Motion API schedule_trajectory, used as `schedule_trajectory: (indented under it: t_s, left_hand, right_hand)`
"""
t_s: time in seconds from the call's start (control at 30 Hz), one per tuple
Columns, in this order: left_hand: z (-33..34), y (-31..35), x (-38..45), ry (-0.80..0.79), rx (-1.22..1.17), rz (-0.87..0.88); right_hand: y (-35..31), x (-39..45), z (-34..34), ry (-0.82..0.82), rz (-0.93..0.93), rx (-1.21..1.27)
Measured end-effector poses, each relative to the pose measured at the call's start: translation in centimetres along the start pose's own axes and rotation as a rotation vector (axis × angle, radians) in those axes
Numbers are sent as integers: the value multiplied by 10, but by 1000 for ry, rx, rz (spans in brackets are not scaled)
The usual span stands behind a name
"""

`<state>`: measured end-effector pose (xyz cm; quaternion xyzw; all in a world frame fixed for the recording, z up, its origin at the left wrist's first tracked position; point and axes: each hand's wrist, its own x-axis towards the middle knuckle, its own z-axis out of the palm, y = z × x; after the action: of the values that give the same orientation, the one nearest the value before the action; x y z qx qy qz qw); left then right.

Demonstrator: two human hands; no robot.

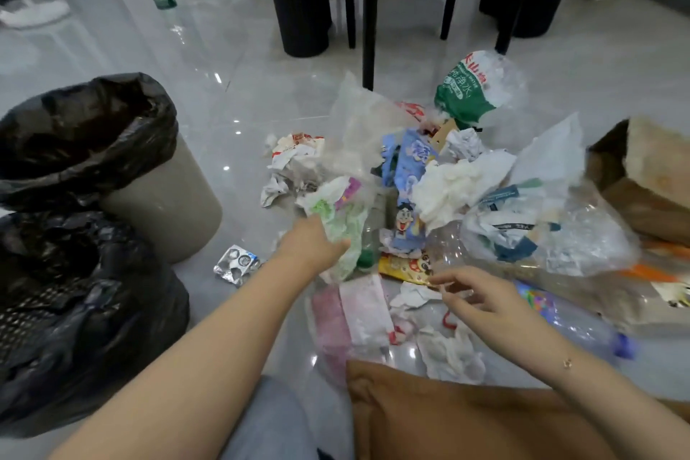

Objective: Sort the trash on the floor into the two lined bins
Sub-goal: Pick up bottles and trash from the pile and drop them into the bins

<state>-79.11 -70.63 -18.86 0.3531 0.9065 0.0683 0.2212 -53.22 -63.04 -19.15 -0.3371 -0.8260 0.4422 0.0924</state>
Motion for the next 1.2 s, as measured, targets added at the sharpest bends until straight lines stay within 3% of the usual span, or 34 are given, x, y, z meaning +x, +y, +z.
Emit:
schedule_trajectory:
  t_s: [0.1, 0.17, 0.23, 0.3, 0.43, 0.6, 0.77, 0.9, 1.0, 1.07, 1.13, 1.2]
  left_hand:
    - [4, 12, -26, -1, 120, 211]
    - [19, 18, -35, -158, 148, 316]
    - [34, 20, -33, -264, 316, 338]
    - [41, 16, -25, -232, 479, 320]
    - [46, 11, -17, -213, 533, 269]
    - [39, 10, -15, -230, 162, 336]
    - [11, 27, -41, -70, -342, 394]
    - [1, 49, -78, -79, -720, 401]
    - [-1, 64, -106, -78, -948, 348]
    - [1, 69, -115, -34, -1029, 303]
    - [5, 71, -114, 30, -1052, 239]
    - [11, 71, -106, 39, -1026, 153]
  right_hand:
    - [4, -20, -8, 4, 5, -7]
    - [7, -28, -8, 53, 26, 35]
    - [9, -35, -2, 78, 31, 37]
    - [16, -41, 6, 47, -12, -79]
    - [14, -43, 14, 50, -97, -203]
    - [14, -36, 12, 111, -66, -161]
    - [12, -24, 3, 186, 84, 314]
    - [10, -23, 0, 84, 177, 641]
    - [8, -22, 3, 140, 232, 837]
    - [7, -24, 4, 350, 206, 643]
    - [5, -30, 1, 589, 66, 345]
    - [-7, -37, -3, 673, -107, 265]
